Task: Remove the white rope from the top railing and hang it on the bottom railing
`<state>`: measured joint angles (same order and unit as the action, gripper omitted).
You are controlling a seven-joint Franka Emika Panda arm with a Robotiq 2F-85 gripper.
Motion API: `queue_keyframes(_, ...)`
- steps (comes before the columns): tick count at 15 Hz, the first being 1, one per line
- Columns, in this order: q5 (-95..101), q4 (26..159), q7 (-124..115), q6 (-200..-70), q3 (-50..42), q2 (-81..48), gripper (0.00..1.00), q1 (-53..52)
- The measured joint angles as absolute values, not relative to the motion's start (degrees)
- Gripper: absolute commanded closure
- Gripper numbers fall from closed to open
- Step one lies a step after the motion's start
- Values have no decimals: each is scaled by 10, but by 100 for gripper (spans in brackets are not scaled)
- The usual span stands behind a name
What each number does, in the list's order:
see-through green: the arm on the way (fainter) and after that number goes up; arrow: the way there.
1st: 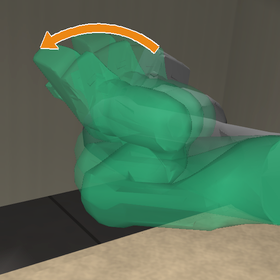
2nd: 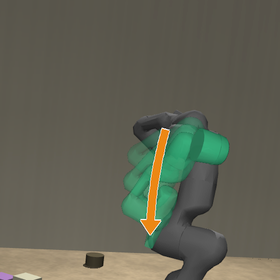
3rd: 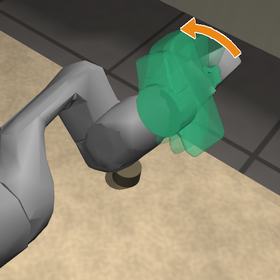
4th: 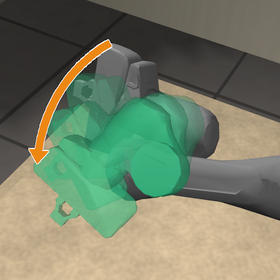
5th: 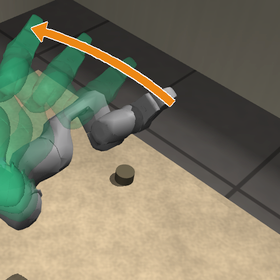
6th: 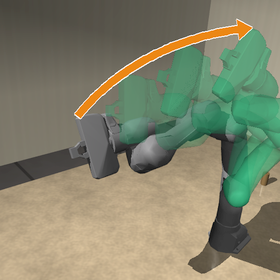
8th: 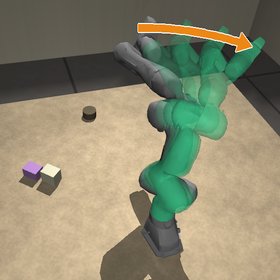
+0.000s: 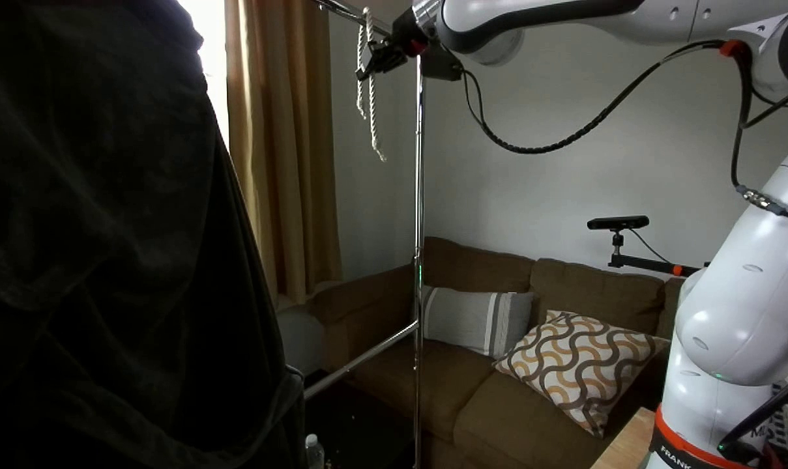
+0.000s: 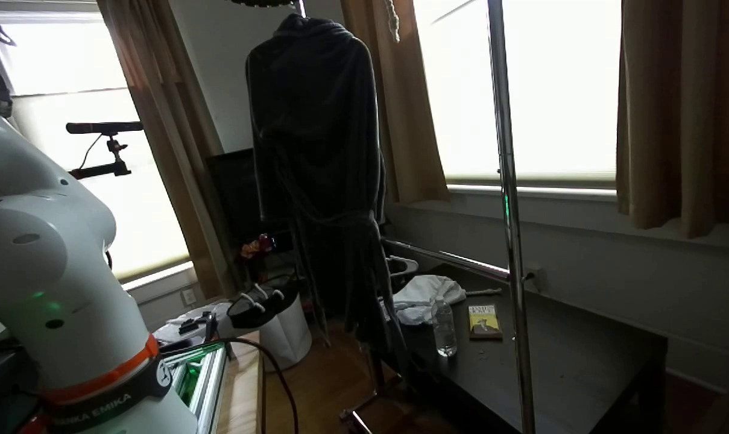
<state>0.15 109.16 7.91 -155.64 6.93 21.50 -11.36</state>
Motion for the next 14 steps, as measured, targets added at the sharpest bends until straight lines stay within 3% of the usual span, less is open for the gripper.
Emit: queue_keyframes(14,-137,1279,97,-1502,57,176,98,-167)
